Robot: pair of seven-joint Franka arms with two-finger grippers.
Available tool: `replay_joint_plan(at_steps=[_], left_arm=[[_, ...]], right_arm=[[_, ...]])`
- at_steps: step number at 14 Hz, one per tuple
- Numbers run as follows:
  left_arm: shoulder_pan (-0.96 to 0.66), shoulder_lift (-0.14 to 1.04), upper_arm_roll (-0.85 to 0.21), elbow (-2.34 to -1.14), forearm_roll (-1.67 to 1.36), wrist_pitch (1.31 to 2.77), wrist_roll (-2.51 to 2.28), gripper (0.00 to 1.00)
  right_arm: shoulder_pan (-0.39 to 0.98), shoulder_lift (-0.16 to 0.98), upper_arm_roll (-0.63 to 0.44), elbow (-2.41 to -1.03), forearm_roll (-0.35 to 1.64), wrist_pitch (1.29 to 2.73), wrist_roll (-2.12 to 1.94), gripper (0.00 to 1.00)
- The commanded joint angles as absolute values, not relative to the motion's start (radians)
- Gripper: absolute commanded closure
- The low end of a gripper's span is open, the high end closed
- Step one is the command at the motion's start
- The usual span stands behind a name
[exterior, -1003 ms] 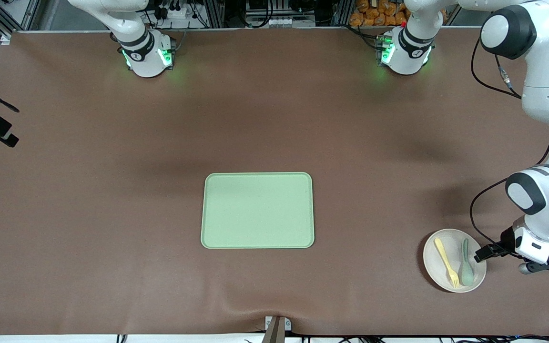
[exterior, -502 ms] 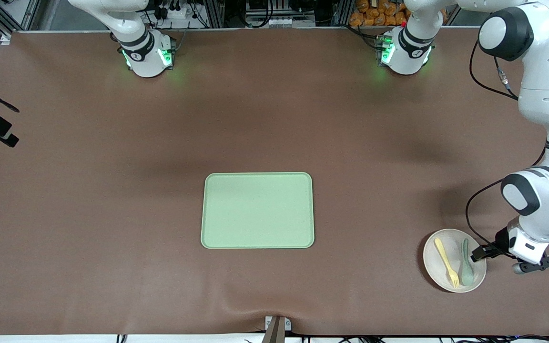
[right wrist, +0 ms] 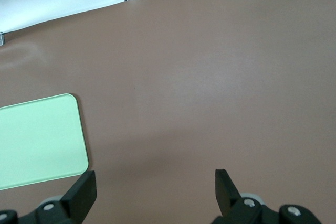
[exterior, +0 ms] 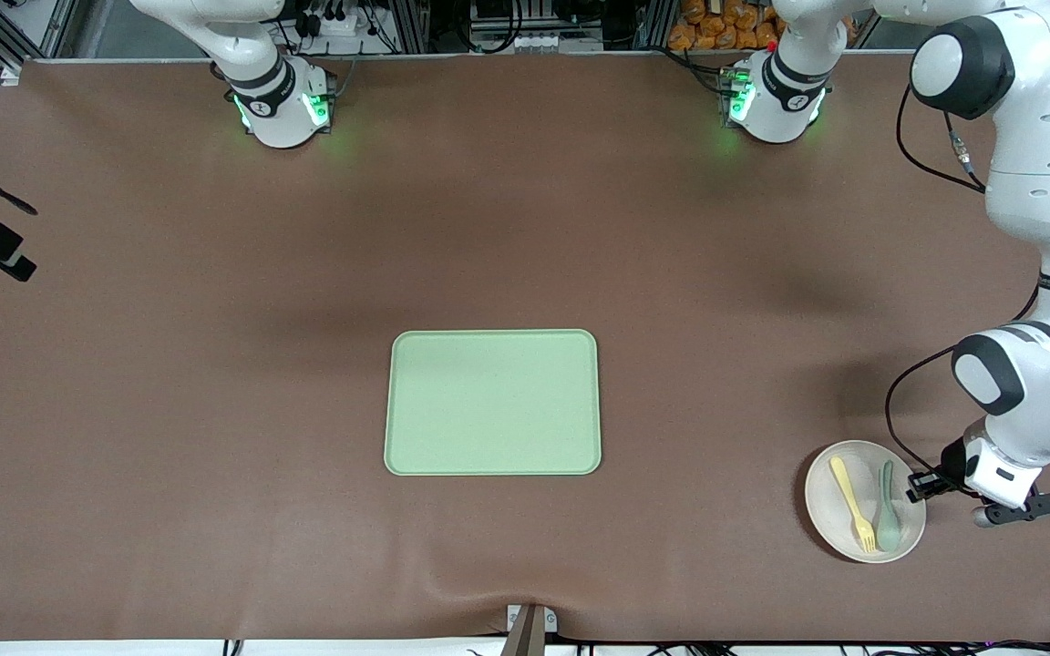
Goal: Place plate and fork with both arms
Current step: 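Lower the left gripper onto the plate rim and grasp it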
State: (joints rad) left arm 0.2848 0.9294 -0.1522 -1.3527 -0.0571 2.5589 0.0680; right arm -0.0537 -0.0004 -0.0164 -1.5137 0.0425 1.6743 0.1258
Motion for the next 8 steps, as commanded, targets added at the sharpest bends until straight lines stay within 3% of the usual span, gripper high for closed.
replay_joint_plan(at_steps=[1, 5, 8], left_arm=[[0.285, 0.899, -0.153, -1.365, -0.032, 2.531, 0.071, 1.00], [0.336, 0.812, -0.267, -1.376, -0.048, 2.344, 0.071, 1.00], [0.460, 0.764, -0.458, -1.411, -0.063, 2.272, 0.025, 1.00]], right_arm=[[-0.060, 0.008, -0.011, -1.489, 0.038, 1.660, 0.118, 0.00], [-0.058, 0.008, -0.011, -1.489, 0.038, 1.661, 0.118, 0.00], [-0.060, 0.008, -0.011, -1.489, 0.038, 1.660, 0.118, 0.00]])
